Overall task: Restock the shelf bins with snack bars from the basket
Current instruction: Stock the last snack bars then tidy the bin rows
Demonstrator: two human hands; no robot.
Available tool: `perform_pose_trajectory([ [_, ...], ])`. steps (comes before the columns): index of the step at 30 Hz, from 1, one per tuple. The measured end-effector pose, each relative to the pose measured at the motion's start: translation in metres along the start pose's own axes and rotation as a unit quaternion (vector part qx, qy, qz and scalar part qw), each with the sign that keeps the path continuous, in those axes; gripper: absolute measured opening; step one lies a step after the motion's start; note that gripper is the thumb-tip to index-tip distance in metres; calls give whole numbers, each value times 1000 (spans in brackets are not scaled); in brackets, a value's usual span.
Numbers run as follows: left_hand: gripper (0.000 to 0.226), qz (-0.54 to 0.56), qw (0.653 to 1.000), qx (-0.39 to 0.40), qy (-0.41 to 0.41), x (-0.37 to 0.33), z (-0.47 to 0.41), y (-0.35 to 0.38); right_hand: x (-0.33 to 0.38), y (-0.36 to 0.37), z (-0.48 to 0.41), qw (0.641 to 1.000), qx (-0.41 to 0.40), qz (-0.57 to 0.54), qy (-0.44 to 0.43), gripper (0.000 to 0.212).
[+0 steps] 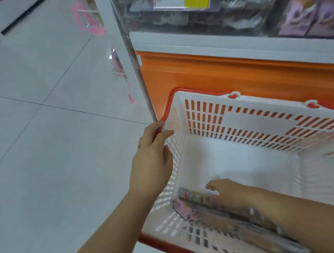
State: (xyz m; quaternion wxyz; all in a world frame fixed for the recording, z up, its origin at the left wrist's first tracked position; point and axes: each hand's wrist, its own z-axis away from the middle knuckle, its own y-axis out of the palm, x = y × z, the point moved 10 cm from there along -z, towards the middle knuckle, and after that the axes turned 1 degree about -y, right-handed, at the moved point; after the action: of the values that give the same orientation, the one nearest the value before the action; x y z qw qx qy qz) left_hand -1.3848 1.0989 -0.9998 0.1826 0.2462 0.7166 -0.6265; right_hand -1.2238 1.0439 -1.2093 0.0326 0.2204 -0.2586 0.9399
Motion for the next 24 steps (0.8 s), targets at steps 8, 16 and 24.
perform_pose_trajectory([
  [8, 34, -16, 1000, -3, 2, 3, -3, 4, 9, 8, -10, 999, -29, 41, 14, 28],
  [16, 38, 23, 991, 122, -57, 3, -8, 5, 29, -103, 72, 986, -144, -82, -8, 37],
  [24, 15, 89, 981, 150, -85, -82, -39, -84, 74, -205, 235, 889, -350, -279, -97, 17],
])
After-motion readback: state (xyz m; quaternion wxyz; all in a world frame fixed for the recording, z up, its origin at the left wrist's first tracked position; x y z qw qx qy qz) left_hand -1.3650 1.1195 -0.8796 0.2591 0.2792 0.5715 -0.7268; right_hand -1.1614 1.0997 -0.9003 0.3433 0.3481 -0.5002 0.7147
